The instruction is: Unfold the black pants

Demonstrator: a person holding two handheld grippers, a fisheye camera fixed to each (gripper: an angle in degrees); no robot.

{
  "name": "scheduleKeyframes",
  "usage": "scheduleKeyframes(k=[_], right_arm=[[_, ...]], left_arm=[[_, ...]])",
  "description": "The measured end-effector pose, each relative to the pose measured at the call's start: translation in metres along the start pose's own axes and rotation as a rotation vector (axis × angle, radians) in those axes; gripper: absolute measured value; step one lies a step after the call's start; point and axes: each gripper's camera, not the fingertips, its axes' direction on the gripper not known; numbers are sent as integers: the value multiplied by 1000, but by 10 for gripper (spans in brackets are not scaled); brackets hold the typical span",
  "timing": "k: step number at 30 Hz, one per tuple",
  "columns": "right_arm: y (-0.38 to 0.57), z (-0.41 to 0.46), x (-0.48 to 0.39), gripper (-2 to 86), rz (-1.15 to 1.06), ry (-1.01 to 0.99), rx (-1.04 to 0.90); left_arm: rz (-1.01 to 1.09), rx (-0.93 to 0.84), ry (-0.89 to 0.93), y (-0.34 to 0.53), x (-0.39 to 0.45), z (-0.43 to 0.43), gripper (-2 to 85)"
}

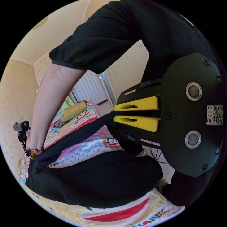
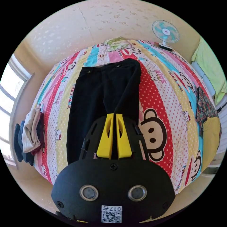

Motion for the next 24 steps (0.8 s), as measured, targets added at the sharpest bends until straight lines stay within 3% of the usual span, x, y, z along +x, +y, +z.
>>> scheduleKeyframes(k=[2,5,8,10,15,24], right_arm=[[7,3,-43,20,-109,43,20],[18,14,-91,19,-198,-47,26],[30,41,-109,20,-193,-196,-46],[41,57,-104,21,-165,-243,-94],[88,36,-49,29,-325,-614,-131],[284,-40,149,101,-310,-712,-79]], left_arm=[[24,-12,-3,4,1,-27,25],[33,-103,-69,11,-8,-53,27],[-8,-222,-103,18,-27,-61,35],[-49,-277,-33,23,-46,-64,43],[-88,-190,45,16,-56,-96,52],[-216,-14,-38,-22,-54,-113,109]])
